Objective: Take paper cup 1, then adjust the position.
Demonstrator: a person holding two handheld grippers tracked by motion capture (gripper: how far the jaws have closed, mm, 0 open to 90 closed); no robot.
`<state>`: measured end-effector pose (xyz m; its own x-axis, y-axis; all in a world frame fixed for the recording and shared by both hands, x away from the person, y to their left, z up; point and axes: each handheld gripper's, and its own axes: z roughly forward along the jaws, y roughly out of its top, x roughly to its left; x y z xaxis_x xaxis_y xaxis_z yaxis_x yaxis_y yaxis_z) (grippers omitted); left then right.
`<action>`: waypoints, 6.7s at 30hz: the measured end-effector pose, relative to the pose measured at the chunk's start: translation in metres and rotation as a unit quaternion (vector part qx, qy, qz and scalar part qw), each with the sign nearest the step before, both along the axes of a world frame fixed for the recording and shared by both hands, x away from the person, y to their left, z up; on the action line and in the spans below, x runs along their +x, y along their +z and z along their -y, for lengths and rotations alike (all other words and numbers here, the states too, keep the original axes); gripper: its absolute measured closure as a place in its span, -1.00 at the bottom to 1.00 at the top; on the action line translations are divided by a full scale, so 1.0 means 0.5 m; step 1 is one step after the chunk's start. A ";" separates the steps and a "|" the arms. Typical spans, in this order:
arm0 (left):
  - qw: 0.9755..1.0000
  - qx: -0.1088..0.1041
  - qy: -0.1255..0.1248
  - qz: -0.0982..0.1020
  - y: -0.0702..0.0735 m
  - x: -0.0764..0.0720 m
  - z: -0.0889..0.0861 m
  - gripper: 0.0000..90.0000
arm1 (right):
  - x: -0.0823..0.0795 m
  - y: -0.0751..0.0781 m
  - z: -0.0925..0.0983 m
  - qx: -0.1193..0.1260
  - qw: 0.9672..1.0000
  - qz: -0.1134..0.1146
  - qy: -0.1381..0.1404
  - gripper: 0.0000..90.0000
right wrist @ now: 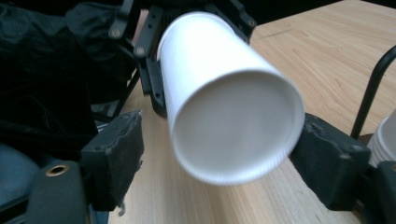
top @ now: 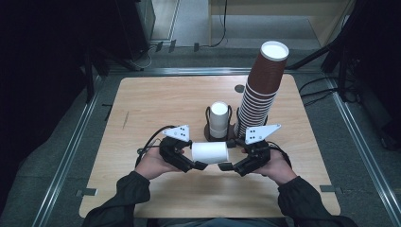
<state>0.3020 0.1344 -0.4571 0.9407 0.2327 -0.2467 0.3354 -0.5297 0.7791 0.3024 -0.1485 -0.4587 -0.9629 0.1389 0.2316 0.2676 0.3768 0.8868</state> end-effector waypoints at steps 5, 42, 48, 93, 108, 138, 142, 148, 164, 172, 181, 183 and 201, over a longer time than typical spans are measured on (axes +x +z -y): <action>1.000 0.013 0.007 0.007 0.006 0.000 -0.004 -0.41 | 0.002 -0.003 0.002 -0.021 1.000 0.002 -0.007 -0.56; 0.973 0.229 -0.036 0.003 -0.046 0.003 0.079 -0.46 | -0.001 -0.069 -0.068 -0.186 0.981 0.060 0.023 -0.46; 0.971 0.237 -0.036 0.004 -0.050 0.000 0.089 -0.47 | -0.005 -0.077 -0.079 -0.197 0.978 0.060 0.036 -0.36; 0.999 -0.019 0.022 0.020 0.014 0.000 0.029 -0.65 | 0.011 -0.028 -0.018 -0.034 0.999 0.033 0.017 -0.26; 0.999 -0.025 0.027 -0.007 0.026 0.007 0.014 -0.42 | 0.013 -0.027 -0.028 -0.061 0.998 0.003 0.009 -0.56; 0.987 0.159 0.024 0.022 0.022 0.005 0.063 -0.42 | 0.004 -0.080 -0.071 -0.162 0.986 0.030 0.005 -0.51; 0.986 0.166 0.018 0.024 0.017 0.002 0.074 -0.43 | 0.001 -0.085 -0.078 -0.166 0.985 0.033 0.010 -0.48; 0.985 0.170 0.014 0.021 0.012 -0.001 0.085 -0.46 | -0.001 -0.089 -0.086 -0.168 0.985 0.034 0.014 -0.40; 0.992 0.123 0.020 0.010 0.008 0.004 0.073 -0.83 | 0.000 -0.084 -0.080 -0.158 0.986 0.042 0.013 -0.25; 0.995 0.096 0.035 0.017 0.004 0.001 0.059 -0.83 | 0.006 -0.072 -0.065 -0.142 0.989 0.036 0.001 -0.26; 0.998 0.026 0.057 0.020 0.007 -0.002 0.042 -0.83 | 0.009 -0.060 -0.053 -0.112 0.993 0.037 -0.006 -0.26; 0.998 0.011 0.056 0.025 0.009 -0.004 0.043 -0.83 | 0.008 -0.059 -0.052 -0.107 0.994 0.034 -0.006 -0.26; 0.998 -0.015 0.052 0.035 0.013 -0.008 0.052 -0.39 | 0.007 -0.056 -0.057 -0.086 0.996 0.013 0.003 -0.26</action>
<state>0.2982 0.1084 -0.4503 0.9270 0.3237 -0.1895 0.3313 -0.4700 0.8181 0.3057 -0.1199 -0.4865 -0.9689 0.1691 0.1806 0.2436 0.5246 0.8157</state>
